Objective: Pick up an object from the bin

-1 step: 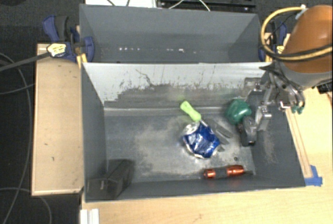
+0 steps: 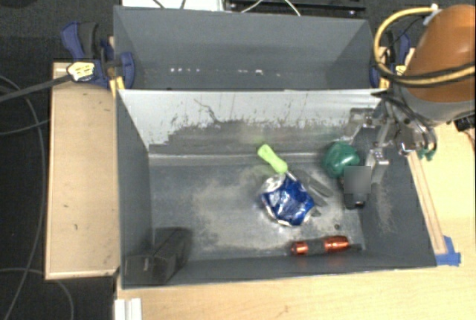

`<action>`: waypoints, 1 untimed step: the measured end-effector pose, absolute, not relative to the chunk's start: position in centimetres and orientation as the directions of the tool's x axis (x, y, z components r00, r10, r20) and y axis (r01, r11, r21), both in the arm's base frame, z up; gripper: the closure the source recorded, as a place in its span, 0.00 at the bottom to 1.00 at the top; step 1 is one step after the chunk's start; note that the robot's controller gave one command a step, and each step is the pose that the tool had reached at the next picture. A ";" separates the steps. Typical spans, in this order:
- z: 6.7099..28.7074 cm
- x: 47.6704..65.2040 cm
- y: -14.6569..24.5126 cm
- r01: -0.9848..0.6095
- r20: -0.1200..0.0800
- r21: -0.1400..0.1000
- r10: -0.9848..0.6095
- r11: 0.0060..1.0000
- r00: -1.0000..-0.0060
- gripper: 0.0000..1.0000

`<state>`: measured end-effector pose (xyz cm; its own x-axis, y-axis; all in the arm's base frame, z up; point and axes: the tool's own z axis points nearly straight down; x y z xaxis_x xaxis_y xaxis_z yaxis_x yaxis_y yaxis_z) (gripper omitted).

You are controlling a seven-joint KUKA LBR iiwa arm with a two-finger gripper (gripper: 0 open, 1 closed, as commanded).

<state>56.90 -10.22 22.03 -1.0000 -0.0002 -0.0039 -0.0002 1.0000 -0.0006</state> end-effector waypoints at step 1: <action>11.2 57.1 -5.1 -0.210 -0.002 0.000 -0.210 0.978 -0.978 0.00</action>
Offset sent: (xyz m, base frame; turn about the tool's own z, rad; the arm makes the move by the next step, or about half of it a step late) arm 0.0053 0.0999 -0.0603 -0.3121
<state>57.08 -5.13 11.22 -0.9777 -0.2099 -0.0022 -0.2099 0.9777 0.0004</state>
